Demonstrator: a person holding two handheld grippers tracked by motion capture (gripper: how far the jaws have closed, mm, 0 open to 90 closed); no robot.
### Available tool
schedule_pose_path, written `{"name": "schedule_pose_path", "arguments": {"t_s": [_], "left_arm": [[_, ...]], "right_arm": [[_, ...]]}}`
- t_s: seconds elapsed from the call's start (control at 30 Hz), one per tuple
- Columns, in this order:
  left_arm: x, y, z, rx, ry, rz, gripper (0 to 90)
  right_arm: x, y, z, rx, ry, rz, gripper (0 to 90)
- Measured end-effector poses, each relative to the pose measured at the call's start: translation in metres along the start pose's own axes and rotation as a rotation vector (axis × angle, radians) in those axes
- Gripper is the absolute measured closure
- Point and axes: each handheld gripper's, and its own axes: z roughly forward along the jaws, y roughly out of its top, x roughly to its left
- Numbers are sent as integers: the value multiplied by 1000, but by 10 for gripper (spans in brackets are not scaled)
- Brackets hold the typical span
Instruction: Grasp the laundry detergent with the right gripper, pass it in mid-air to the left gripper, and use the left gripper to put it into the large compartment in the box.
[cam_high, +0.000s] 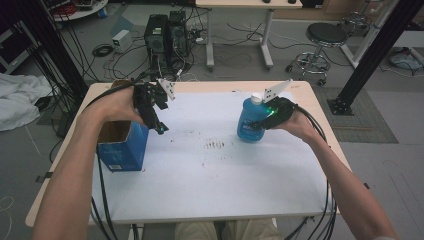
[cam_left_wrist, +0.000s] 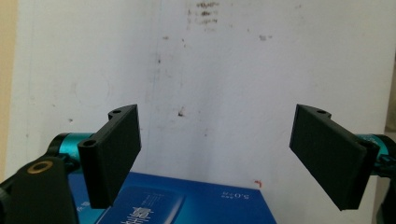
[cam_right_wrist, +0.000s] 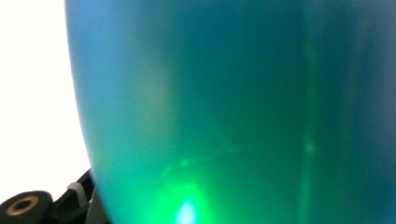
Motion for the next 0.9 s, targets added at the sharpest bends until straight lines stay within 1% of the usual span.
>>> {"name": "schedule_pose_path", "arguments": {"t_s": [0.07,0.23,0.37,0.5,0.6,0.67,0.8,0.87,0.9], "left_arm": [[-3,7,-4,-6,4,-2,166],[-9,28,-7,10,3,7,166],[-13,45,-7,7,-2,-3,167],[-18,61,-6,-3,-18,13,166],[-21,72,-2,-4,-34,33,166],[-23,79,2,-6,-37,42,166],[-26,90,13,-8,-49,53,166],[-27,94,19,-8,-54,49,166],[-27,97,22,-9,-57,54,166]], "right_arm": [[5,9,1,10,17,-16,459],[18,28,8,23,64,-59,458],[30,43,17,32,99,-96,458],[40,54,27,36,128,-124,457],[46,60,34,28,149,-137,458],[50,64,39,28,169,-152,458],[58,71,47,34,190,-172,458],[61,73,50,34,204,-174,458],[61,74,52,31,209,-181,458]]}}
